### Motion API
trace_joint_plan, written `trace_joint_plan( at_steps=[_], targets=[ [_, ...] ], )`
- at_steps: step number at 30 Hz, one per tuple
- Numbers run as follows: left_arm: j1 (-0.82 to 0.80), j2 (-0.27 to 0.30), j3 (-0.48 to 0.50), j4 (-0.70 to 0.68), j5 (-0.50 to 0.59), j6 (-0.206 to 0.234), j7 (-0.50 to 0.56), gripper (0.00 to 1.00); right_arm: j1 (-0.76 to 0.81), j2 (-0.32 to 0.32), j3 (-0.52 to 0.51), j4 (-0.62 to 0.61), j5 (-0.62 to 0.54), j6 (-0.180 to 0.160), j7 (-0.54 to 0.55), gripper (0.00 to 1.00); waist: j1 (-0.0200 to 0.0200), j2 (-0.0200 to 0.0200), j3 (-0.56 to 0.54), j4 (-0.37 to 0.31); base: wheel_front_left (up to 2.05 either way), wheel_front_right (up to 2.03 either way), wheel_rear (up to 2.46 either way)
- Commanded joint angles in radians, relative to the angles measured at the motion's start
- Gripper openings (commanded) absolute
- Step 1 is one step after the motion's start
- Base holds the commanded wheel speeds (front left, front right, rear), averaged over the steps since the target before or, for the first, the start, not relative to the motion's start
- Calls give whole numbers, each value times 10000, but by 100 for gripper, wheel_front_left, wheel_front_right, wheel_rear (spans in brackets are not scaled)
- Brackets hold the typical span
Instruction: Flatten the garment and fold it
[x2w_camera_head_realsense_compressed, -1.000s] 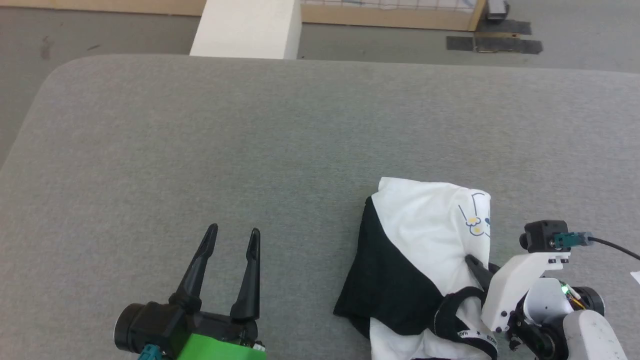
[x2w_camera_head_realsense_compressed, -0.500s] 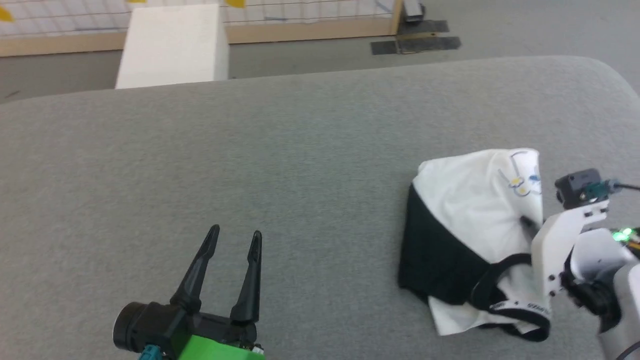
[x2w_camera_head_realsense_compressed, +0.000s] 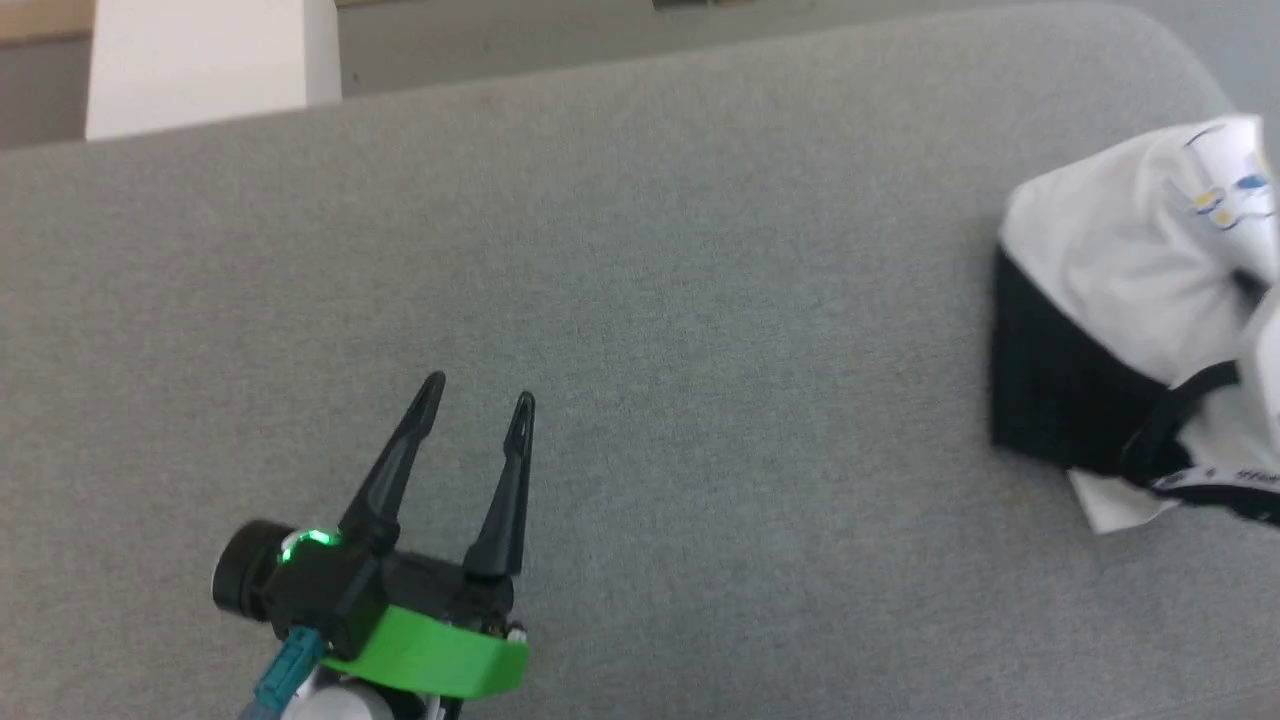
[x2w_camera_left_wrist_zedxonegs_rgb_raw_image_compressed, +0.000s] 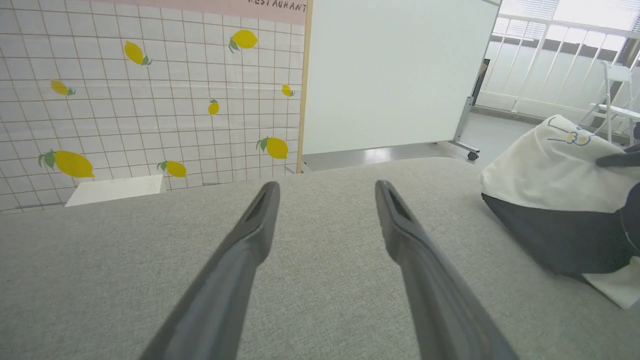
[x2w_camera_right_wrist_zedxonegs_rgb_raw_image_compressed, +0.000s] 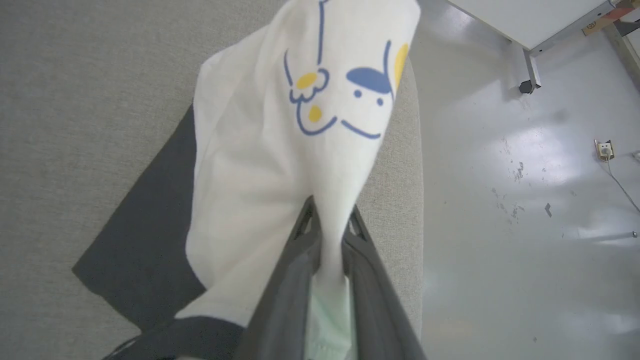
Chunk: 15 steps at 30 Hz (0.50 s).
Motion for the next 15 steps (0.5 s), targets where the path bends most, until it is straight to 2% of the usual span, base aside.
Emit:
trace_joint_plan(
  at_steps=[1,7,15],
  targets=[
    [-306,97,-24,-54,83,-57,33,100,-346,-281,40,94,59,-17,-139,0,0,-1,1136,-12,0,0,0],
    [-899,181,-108,-60,262,-51,155,100,-994,-1262,296,659,-18,-17,-602,0,0,-1,2062,131,0,0,0],
    [-1258,278,-48,-98,408,110,296,100,-1586,-2041,374,1659,-504,-17,-1274,0,0,-1,2709,280,0,0,0]
  ],
)
